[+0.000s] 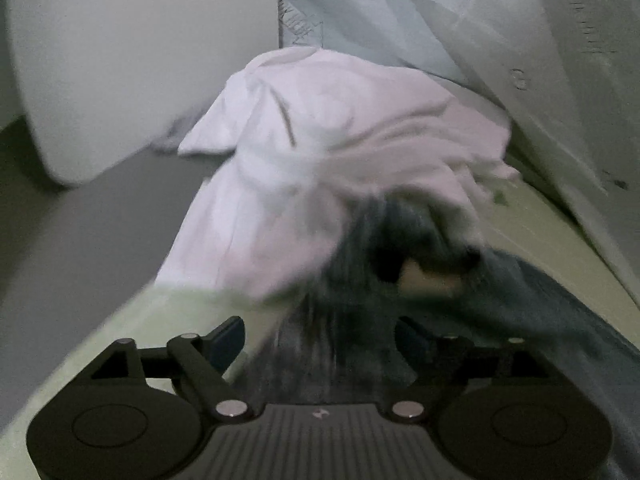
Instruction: Fold clothes
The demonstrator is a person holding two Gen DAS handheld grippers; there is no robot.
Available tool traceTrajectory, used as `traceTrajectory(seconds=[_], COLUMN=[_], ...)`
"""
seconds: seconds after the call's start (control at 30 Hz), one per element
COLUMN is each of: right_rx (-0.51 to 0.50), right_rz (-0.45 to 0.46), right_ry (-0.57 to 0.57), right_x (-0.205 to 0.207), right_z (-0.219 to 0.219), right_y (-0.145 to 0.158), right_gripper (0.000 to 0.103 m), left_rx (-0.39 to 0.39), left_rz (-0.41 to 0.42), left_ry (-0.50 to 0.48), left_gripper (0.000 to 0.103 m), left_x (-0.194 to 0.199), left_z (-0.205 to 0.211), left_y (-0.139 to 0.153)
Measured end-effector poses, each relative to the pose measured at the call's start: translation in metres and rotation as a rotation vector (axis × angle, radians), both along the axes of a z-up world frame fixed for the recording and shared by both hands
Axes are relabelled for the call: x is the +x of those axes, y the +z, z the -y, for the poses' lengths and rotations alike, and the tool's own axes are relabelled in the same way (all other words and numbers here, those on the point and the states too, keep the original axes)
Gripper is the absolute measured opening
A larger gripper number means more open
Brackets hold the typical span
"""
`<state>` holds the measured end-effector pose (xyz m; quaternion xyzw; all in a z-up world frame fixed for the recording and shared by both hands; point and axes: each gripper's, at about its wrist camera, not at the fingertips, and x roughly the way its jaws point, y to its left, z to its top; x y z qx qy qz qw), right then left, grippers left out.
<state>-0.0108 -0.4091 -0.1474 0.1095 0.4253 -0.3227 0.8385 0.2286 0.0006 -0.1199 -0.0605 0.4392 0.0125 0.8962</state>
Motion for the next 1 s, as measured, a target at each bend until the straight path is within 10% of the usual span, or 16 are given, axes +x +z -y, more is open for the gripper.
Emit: traceTrajectory(seconds=[0.4, 0.77, 0.87, 0.97, 1.0], right_rx=[-0.040, -0.095, 0.014, -0.001, -0.008], right_rz=[-0.014, -0.004, 0.113, 0.115, 0.104], right_ry=[-0.177, -0.415, -0.358, -0.232, -0.227], right_x=[-0.135, -0.250, -0.265, -0.265, -0.269], right_z=[0.034, 0.170, 0.197, 0.198, 0.199], right_y=[-0.013, -0.032, -0.034, -0.029, -0.028], right_gripper=[0.097, 0.102, 0.074, 0.010, 0.010], left_rx=[-0.022, -0.012, 0.010, 0.041, 0.048], left_rz=[-0.058, -0.098, -0.100, -0.093, -0.092], left_ry=[-0.205, -0.329, -0.369, -0.390, -0.390], left_gripper=[0.086, 0.086, 0.086, 0.086, 0.086], left_x=[-0.139, -0.237, -0.254, -0.266, -0.267], left_z=[0.071, 0.184, 0.213, 0.238, 0.245], left_y=[0.000, 0.010, 0.010, 0.008, 0.006])
